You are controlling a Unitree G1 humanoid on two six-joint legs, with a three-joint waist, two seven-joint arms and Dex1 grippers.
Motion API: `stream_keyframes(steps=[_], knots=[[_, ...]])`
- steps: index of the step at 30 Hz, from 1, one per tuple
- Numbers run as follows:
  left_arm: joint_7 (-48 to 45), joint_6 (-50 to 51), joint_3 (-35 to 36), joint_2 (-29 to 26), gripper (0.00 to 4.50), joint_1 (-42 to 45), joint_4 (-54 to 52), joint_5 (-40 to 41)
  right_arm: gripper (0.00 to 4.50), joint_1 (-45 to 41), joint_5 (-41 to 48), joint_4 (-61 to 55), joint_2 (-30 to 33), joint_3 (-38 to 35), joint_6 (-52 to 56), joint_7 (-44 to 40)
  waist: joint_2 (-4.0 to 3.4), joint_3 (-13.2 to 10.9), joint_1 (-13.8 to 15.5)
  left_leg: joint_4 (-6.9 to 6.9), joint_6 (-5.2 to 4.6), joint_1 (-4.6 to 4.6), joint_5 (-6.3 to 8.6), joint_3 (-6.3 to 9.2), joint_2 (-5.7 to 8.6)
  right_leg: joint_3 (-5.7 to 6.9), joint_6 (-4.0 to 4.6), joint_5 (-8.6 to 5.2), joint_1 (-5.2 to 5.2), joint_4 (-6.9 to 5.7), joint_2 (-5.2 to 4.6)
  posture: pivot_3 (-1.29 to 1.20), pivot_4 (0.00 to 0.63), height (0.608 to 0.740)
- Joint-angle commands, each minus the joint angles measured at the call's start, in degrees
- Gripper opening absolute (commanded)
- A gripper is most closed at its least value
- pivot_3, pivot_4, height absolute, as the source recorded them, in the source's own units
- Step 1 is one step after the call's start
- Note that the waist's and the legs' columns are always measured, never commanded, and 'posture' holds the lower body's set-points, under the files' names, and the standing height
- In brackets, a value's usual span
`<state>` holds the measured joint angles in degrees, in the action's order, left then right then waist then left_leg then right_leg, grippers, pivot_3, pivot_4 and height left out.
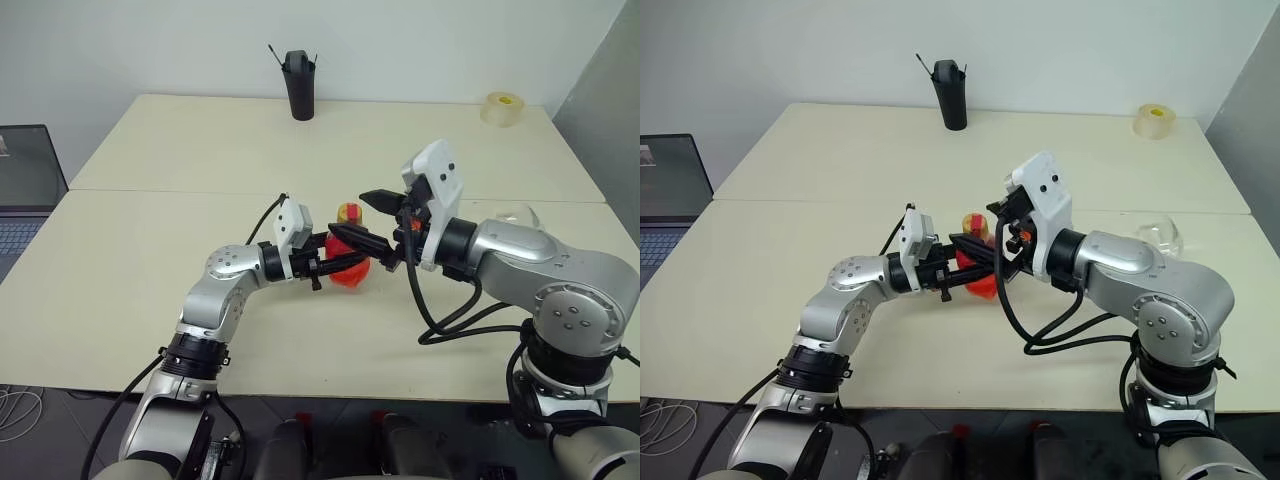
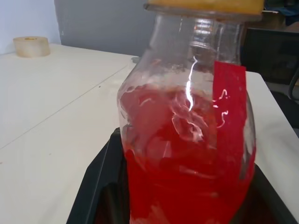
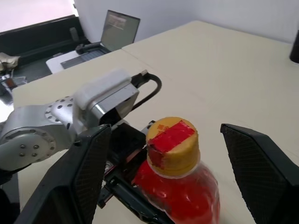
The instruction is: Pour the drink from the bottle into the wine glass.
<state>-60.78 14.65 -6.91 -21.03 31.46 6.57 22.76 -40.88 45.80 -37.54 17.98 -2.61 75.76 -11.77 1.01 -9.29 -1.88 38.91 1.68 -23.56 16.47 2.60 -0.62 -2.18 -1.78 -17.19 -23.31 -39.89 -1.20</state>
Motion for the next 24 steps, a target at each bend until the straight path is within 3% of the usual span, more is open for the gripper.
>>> stream_keyframes(steps=[1,3,6,12,17,20,21,22,24], knots=[[-0.33,-1.23,0.89,0.29,1.69,1.39,-1.85,0.66,3.99,-0.2,-1.12,-1.66,-0.3,0.63,-0.19,2.09,0.0,0.0,0.0,0.0,0.0,0.0,0.0,0.0,0.0,0.0,0.0,0.0,0.0,0.0,0.0,0.0,0.15,0.74],[-0.32,-1.19,0.89,0.27,1.69,1.39,-1.88,0.58,3.99,-0.26,-1.34,-1.18,-0.72,0.6,-0.63,2.58,0.0,0.0,-0.01,0.0,0.0,0.0,0.0,0.0,0.0,0.0,0.0,0.0,0.0,0.0,0.0,0.0,0.15,0.74],[-0.2,-1.07,0.96,0.22,1.69,1.35,-2.06,0.55,3.38,-0.21,-1.34,-1.06,-1.01,0.59,-0.89,2.71,0.0,0.0,-0.01,0.0,0.0,0.0,0.0,0.0,0.0,0.0,0.0,0.0,0.0,0.0,0.01,0.0,0.15,0.74],[-0.07,-0.99,1.22,-0.13,1.66,1.37,-2.04,0.48,1.28,-0.41,-1.95,0.1,-0.56,0.31,-2.0,1.63,0.0,0.0,-0.01,0.0,-0.01,0.0,0.01,0.0,0.0,0.01,0.0,0.0,0.0,0.0,0.01,0.0,0.15,0.74],[0.3,-0.72,1.42,-0.32,1.66,1.34,-2.53,0.49,1.22,-0.94,-2.29,2.76,2.98,2.11,-5.62,-4.32,0.0,0.0,-0.02,0.0,-0.01,0.0,0.01,0.0,0.0,0.02,0.0,0.0,0.0,0.01,0.02,0.0,0.15,0.74],[0.57,-0.45,1.54,-0.31,1.64,1.44,-2.83,0.6,1.22,-1.5,2.38,7.26,10.16,4.5,-12.34,-25.74,0.0,0.0,0.0,-0.01,-0.03,0.0,0.02,-0.04,0.03,0.07,0.0,0.0,0.01,0.05,0.03,0.0,0.15,0.74],[0.55,-0.56,1.4,-0.2,1.63,1.41,-2.69,0.48,1.22,-2.25,1.67,9.51,14.94,8.13,-16.95,-38.78,-0.01,-0.01,0.03,0.0,-0.03,0.0,0.02,-0.04,0.03,0.08,0.0,0.0,0.01,0.06,0.03,0.0,0.15,0.74],[0.56,-0.67,1.23,-0.08,1.62,1.4,-2.55,0.37,1.22,-3.88,-0.37,13.31,17.3,11.28,-20.76,-46.59,-0.02,-0.03,0.12,-0.02,-0.04,0.01,0.02,-0.08,0.05,0.15,-0.01,0.0,0.02,0.09,0.03,0.0,0.15,0.74],[0.6,-0.77,0.95,0.07,1.6,1.35,-2.55,0.2,1.22,-7.78,-5.47,22.34,18.56,16.51,-27.8,-55.92,-0.04,-0.04,0.02,0.0,-0.05,0.07,0.03,-0.18,0.07,0.15,-0.02,0.0,0.07,0.15,0.04,0.0,0.15,0.74]])
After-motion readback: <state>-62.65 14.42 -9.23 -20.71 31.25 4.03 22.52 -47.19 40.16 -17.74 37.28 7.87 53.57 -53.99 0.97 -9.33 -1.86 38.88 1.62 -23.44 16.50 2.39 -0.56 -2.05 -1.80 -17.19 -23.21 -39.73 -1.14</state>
